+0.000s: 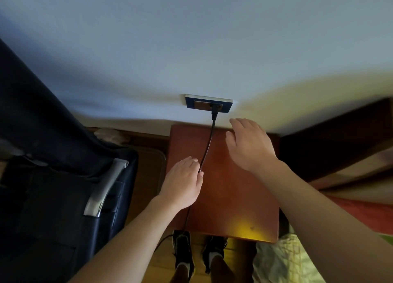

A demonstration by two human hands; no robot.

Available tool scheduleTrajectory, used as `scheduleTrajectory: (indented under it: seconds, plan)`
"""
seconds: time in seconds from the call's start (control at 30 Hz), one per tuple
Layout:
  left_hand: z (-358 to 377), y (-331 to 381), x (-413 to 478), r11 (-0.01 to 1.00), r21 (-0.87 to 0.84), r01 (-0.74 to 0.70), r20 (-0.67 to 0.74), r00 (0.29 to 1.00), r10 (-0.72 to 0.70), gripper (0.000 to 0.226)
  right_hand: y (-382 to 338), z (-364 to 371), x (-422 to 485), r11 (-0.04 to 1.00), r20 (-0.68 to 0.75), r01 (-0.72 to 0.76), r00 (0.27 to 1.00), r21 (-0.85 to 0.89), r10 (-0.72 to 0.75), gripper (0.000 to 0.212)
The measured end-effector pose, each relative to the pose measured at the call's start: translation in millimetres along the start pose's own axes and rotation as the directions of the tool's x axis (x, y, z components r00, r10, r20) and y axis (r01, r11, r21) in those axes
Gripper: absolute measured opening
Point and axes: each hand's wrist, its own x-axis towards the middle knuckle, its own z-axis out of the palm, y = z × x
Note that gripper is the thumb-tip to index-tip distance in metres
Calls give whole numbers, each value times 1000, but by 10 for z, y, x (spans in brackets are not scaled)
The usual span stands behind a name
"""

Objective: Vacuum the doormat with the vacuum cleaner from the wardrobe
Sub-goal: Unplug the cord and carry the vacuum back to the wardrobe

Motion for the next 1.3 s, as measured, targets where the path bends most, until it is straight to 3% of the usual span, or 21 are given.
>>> scheduleTrajectory:
  seconds: [0.1, 0.3, 0.5, 0.73, 0.8, 0.93, 1.0, 1.3]
  plan:
    - [-31, 25, 1, 999, -13, 44, -34, 998, -44, 20, -24, 21, 22, 998, 20, -27, 999, 59, 26, 43]
    - [-23, 8, -35, 998, -30, 63, -35, 997, -64, 24, -131, 30, 121, 959, 3, -92, 995, 268, 95, 47]
    - [-40, -25, -53, 996, -68, 64, -25, 998, -66, 21, -274, 90, 291, 819, -17, -172, 976, 547, 216, 43]
    - [-18, -47, -74, 991, -127, 40, -65, 997, -48, 16, -371, 200, 385, 753, -23, -178, 968, 633, 248, 29]
    - [-2, -47, -79, 989, -143, 30, -84, 996, -42, 18, -388, 232, 421, 678, -17, -189, 958, 710, 285, 29]
    - [23, -70, -95, 986, -169, 3, -114, 993, -23, 22, -425, 265, 495, 374, 87, -236, 924, 897, 373, 19]
    - [19, -75, -92, 984, -178, -3, -123, 992, -19, 21, -429, 282, 518, 286, 122, -242, 917, 927, 379, 20]
    - [32, -97, -110, 977, -211, -11, -133, 991, -18, 18, -492, 320, 524, 221, 132, -249, 889, 943, 438, 16]
